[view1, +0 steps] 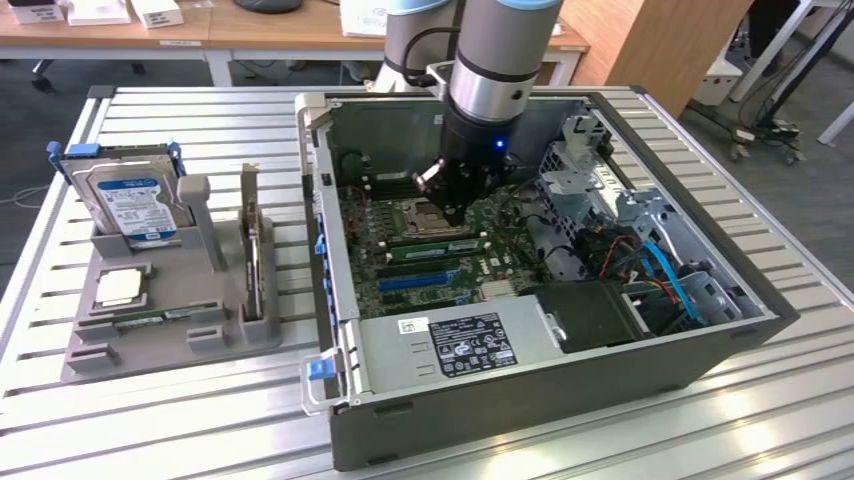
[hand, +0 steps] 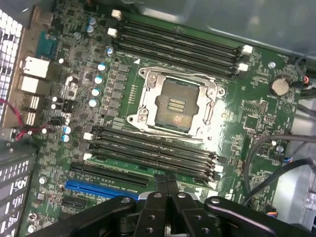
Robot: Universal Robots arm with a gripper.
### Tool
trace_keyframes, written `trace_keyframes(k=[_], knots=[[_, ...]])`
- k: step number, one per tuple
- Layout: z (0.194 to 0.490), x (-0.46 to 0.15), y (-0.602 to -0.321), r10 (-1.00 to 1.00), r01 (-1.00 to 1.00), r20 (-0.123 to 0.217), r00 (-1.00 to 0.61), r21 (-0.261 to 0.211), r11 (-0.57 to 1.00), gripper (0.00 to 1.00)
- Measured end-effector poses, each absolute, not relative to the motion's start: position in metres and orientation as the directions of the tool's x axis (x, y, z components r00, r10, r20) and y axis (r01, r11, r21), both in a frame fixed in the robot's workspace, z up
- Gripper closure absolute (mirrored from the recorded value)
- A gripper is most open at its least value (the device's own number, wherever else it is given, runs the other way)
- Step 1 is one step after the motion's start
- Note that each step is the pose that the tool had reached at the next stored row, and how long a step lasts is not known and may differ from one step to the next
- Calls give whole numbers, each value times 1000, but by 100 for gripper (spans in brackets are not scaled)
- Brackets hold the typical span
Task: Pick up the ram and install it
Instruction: 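Press down the ram until it locks into place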
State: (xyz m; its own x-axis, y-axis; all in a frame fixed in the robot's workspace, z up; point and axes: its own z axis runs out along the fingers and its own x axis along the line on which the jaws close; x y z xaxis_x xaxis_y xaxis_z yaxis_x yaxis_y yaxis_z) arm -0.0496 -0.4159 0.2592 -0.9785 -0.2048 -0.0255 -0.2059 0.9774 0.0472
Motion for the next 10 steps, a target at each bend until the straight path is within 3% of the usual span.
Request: trace_keyframes(k=[10], knots=[[259,-50,-416,-87,-88,-25,-996,47,995,90]])
